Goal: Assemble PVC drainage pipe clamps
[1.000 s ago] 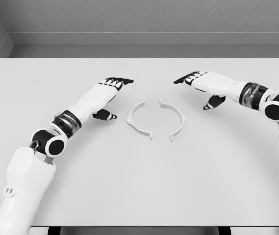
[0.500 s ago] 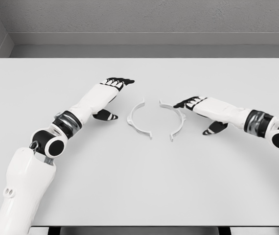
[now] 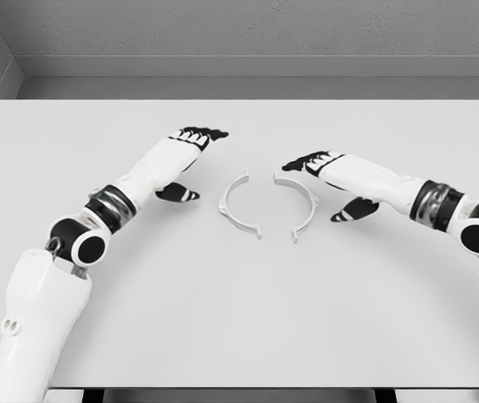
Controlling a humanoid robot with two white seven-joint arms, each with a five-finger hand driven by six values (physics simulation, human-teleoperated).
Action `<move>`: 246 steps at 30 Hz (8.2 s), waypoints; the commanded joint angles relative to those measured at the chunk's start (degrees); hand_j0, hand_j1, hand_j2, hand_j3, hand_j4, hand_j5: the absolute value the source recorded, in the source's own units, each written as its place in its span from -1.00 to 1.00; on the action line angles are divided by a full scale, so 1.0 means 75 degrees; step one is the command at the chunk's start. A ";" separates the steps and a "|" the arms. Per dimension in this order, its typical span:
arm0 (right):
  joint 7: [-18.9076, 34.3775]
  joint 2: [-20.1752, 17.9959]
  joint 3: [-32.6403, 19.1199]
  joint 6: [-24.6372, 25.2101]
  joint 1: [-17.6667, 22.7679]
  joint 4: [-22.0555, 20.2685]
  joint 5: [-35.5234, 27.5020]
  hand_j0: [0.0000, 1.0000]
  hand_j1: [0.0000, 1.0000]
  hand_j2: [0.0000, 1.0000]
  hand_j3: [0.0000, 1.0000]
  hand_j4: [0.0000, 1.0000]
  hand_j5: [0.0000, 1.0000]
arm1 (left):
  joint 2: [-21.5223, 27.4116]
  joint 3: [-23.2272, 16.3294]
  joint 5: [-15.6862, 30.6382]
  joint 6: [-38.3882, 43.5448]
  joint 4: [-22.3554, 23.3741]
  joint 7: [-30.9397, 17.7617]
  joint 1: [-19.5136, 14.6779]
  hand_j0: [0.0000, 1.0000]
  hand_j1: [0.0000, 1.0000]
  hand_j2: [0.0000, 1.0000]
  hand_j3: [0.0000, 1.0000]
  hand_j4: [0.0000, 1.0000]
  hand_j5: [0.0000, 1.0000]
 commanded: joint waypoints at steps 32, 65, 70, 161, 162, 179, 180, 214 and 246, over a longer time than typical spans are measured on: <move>0.0111 0.0719 -0.0051 -0.0004 -0.0609 0.1394 0.0427 1.00 1.00 1.00 1.00 1.00 1.00 | 0.0161 0.0017 0.0040 -0.0071 -0.0068 -0.0014 -0.0035 1.00 1.00 1.00 1.00 1.00 1.00; 0.0064 0.1024 -0.0086 -0.0004 -0.1008 0.2296 0.0510 1.00 1.00 1.00 1.00 1.00 1.00 | 0.0091 -0.0077 0.0016 -0.0036 -0.0126 -0.0014 0.0082 1.00 1.00 1.00 1.00 1.00 1.00; 0.0064 0.1071 -0.0086 -0.0004 -0.1020 0.2367 0.0521 1.00 1.00 1.00 1.00 1.00 1.00 | 0.0079 -0.0089 0.0016 -0.0047 -0.0126 -0.0014 0.0094 1.00 1.00 1.00 1.00 1.00 1.00; 0.0100 -0.1027 -0.0180 -0.0169 0.0305 0.0082 -0.1401 1.00 1.00 1.00 1.00 1.00 1.00 | -0.1151 -0.0511 -0.0101 0.0550 0.3436 0.0022 -0.2262 1.00 1.00 1.00 1.00 1.00 1.00; 0.0100 -0.1050 -0.0180 -0.0168 0.0375 -0.0024 -0.1389 1.00 1.00 1.00 1.00 1.00 1.00 | -0.1151 -0.0640 -0.0101 0.0550 0.3436 0.0033 -0.2262 1.00 1.00 1.00 1.00 1.00 1.00; 0.0100 -0.1320 -0.0192 -0.0145 0.0598 -0.0329 -0.1389 1.00 1.00 1.00 1.00 1.00 1.00 | -0.1151 -0.0850 -0.0101 0.0539 0.3413 0.0045 -0.2262 1.00 1.00 1.00 1.00 1.00 1.00; 0.0100 -0.1320 -0.0192 -0.0145 0.0586 -0.0340 -0.1389 1.00 1.00 1.00 1.00 1.00 1.00 | -0.1151 -0.0850 -0.0101 0.0539 0.3413 0.0045 -0.2262 1.00 1.00 1.00 1.00 1.00 1.00; 0.0088 -0.0910 -0.0356 -0.0848 0.1078 -0.0786 0.0029 1.00 1.00 1.00 1.00 1.00 1.00 | -0.1151 -0.1085 -0.0101 0.0539 0.3202 0.0057 -0.2168 1.00 1.00 1.00 1.00 1.00 1.00; 0.0088 0.0333 0.0019 -0.0801 0.0539 -0.0551 0.1389 1.00 1.00 1.00 1.00 1.00 1.00 | -0.1151 -0.1214 -0.0335 0.0527 0.2909 0.0057 -0.2168 1.00 1.00 1.00 1.00 1.00 1.00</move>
